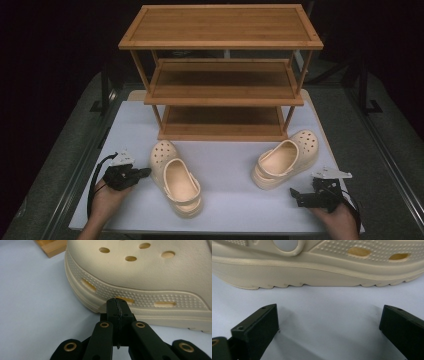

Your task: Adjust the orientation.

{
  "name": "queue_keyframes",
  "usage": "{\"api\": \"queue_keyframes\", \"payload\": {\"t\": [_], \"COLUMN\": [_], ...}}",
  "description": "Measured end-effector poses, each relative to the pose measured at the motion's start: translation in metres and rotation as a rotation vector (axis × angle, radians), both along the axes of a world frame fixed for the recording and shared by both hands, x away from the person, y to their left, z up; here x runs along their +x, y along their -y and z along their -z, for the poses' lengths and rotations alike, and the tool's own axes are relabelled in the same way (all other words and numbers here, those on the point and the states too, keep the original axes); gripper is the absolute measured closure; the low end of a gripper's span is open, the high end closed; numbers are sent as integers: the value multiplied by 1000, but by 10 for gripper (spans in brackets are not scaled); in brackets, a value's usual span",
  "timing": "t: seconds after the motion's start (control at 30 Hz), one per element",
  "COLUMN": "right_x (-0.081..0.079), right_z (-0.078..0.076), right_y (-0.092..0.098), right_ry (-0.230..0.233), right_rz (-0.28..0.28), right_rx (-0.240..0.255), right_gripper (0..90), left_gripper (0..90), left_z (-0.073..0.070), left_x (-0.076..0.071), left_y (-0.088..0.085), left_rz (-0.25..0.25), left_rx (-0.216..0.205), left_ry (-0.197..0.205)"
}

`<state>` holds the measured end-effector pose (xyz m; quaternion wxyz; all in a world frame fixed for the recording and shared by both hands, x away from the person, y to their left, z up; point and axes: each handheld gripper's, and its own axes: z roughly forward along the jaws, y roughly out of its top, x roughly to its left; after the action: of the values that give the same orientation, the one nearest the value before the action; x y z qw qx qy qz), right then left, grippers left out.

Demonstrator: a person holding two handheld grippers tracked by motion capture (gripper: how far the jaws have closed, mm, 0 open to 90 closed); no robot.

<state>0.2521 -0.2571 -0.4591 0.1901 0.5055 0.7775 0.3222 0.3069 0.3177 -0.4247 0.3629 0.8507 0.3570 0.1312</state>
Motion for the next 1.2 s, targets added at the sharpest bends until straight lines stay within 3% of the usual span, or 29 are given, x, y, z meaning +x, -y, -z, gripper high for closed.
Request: {"api": "queue_keyframes", "payload": {"t": [0.67,0.73,1.03,1.2], "right_x": [0,0,0,0], "right_z": [0,0,0,0], "right_y": [0,0,0,0], "right_ry": [2,2,2,2], "right_rz": [-1,-1,-1,-1], "right_rx": [1,1,2,3], "right_gripper": [17,17,17,17], "left_gripper": [900,900,900,900], "left_z": [-1,0,0,2], "left_x": [41,45,63,73], "left_y": [41,46,66,79], "left_rz": [42,44,63,76], "left_rx": [26,11,23,0], "left_ry": [-4,-4,-10,-20]}}
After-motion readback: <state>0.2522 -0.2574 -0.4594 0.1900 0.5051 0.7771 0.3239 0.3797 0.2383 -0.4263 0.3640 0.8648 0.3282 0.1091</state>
